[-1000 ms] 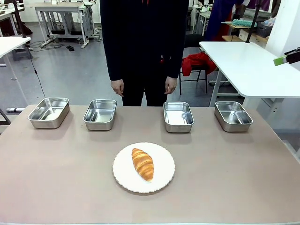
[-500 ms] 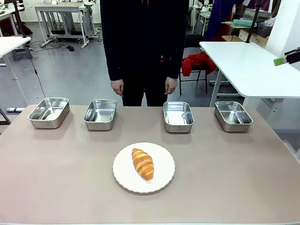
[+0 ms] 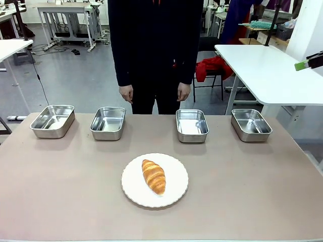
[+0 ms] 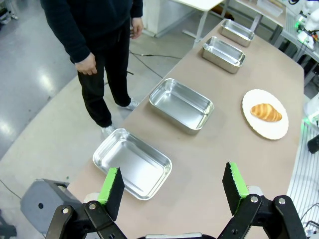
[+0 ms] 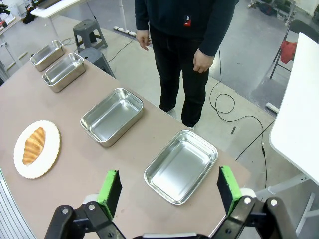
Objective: Place the bread in the container.
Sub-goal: Place the Butter Roll into the Airtight Container indicated by the human.
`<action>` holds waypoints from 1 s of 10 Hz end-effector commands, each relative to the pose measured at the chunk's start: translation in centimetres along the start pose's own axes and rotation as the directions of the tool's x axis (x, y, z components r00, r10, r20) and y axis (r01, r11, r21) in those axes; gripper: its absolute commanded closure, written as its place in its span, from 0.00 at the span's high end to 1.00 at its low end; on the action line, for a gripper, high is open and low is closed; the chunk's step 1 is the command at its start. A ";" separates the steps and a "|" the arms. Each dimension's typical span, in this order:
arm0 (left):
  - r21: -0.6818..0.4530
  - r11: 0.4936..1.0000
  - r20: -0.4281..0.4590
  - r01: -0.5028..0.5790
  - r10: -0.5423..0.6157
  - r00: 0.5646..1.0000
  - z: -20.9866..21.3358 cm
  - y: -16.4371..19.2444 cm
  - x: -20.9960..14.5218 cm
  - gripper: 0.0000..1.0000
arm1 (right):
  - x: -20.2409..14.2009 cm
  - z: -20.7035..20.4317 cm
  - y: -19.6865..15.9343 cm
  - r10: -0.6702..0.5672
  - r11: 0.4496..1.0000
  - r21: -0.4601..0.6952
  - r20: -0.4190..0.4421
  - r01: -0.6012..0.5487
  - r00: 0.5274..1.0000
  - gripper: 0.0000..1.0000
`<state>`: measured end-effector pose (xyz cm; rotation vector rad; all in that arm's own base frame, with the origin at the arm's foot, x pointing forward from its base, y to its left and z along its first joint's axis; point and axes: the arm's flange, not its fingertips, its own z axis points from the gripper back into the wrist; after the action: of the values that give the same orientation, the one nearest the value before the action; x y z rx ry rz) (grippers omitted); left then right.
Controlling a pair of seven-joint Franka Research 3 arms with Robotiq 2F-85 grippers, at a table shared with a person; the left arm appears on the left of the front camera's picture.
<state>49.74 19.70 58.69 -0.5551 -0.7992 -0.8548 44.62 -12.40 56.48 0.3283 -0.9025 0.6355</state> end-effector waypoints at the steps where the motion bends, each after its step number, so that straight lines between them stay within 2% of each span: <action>1: 0.002 1.000 0.006 0.003 -0.003 1.000 0.1 -0.1 0.2 1.00 | 0.2 0.1 0.1 0.002 1.000 0.003 0.017 -0.002 1.000 1.00; 10: 0.002 1.000 0.006 0.003 -0.003 1.000 0.1 -0.1 0.2 1.00 | 0.2 0.1 0.1 0.002 1.000 0.003 0.017 -0.002 1.000 1.00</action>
<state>49.73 19.71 58.69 -0.5551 -0.7992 -0.8548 44.62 -12.40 56.48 0.3284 -0.9025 0.6354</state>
